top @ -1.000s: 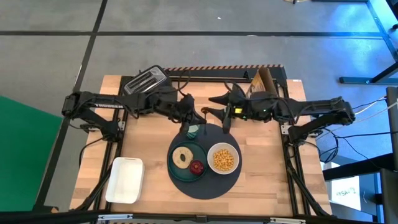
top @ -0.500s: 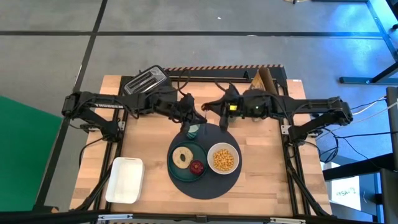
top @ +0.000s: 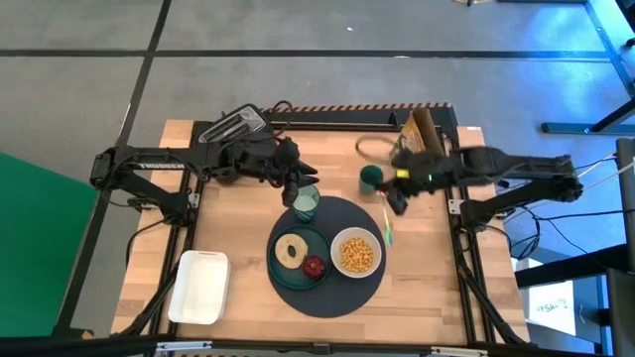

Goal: Arrange a breakfast setting
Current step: Put the gold spoon on the blue tablemat to the right of the white bowl, then return to Home Position

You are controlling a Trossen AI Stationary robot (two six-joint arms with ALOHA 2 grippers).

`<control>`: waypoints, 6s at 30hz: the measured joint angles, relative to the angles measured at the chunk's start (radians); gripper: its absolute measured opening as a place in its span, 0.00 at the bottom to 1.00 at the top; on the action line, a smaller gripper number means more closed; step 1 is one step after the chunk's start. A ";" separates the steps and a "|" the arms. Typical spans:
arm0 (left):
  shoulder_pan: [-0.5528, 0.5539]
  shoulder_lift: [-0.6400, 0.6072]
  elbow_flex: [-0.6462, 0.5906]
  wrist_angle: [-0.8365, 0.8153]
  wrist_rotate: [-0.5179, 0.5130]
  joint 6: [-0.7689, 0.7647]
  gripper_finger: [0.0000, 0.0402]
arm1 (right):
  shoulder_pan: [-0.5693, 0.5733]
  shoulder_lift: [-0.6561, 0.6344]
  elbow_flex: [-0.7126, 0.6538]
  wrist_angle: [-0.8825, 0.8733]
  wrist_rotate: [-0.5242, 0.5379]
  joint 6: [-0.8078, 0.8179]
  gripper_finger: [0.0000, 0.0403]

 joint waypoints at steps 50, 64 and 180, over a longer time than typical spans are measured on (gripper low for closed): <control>0.025 0.002 -0.001 -0.063 0.009 -0.019 0.31 | 0.266 0.044 -0.959 0.953 0.149 0.533 0.13; 0.056 -0.108 0.013 -0.056 0.034 0.004 0.31 | 0.268 -0.167 -0.760 0.560 0.326 0.448 0.43; -0.205 -1.242 -1.201 0.373 -0.017 0.297 0.00 | -0.145 -1.155 -1.299 1.002 -0.125 -0.483 0.00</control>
